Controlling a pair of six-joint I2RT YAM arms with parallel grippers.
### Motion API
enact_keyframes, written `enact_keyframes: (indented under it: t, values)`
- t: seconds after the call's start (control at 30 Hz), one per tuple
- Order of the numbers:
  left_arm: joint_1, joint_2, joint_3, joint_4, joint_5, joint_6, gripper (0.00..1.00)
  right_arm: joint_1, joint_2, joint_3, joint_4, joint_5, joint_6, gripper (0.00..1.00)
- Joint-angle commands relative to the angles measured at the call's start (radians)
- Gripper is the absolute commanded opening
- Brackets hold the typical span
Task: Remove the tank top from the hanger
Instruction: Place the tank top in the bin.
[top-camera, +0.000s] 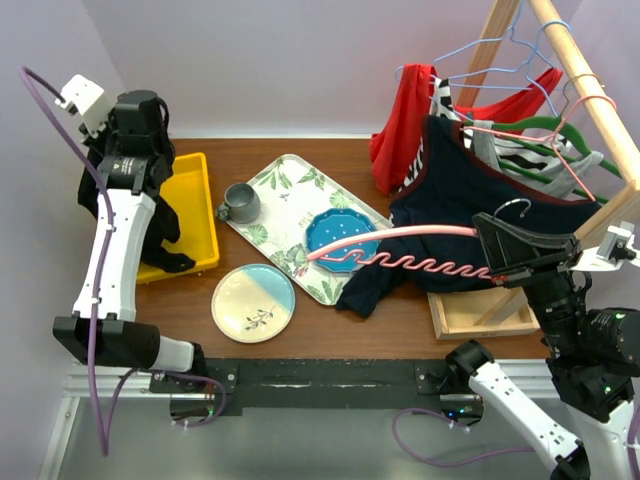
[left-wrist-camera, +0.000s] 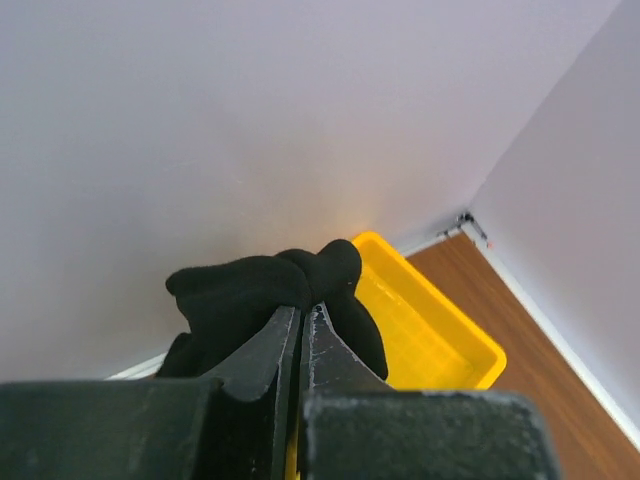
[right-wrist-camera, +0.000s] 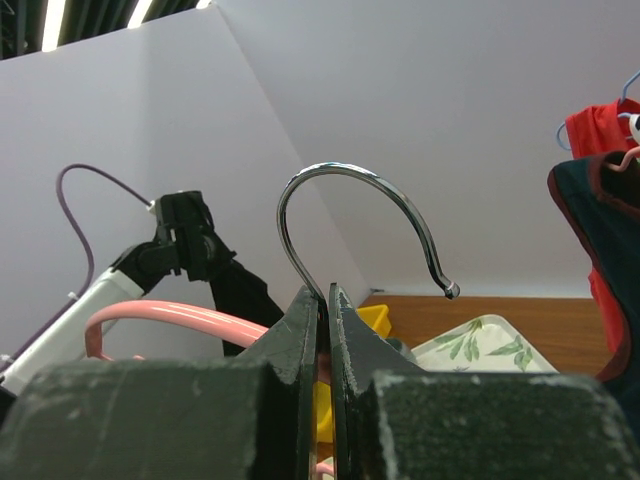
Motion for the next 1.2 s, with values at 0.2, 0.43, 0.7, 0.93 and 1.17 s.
enact_keyframes:
  t: [0.2,0.43,0.7,0.93,1.17]
  values:
    - [0.014,0.043,-0.248,0.238,0.271,-0.004,0.0,-0.001,0.035,0.022,0.043,-0.024,-0.015,0.0]
    - [0.099,0.141,-0.188,0.226,0.546,-0.065,0.0,-0.003,0.041,0.024,0.027,-0.03,-0.022,0.0]
    - [0.215,0.143,-0.355,0.246,0.635,-0.165,0.0,-0.001,0.043,0.021,0.029,-0.03,-0.027,0.0]
    - [0.253,0.229,-0.414,0.102,0.587,-0.179,0.19,-0.003,0.058,-0.004,0.027,-0.059,-0.033,0.0]
    - [0.258,0.16,-0.373,-0.036,0.535,-0.203,0.73,-0.001,0.069,0.001,0.026,-0.102,-0.035,0.0]
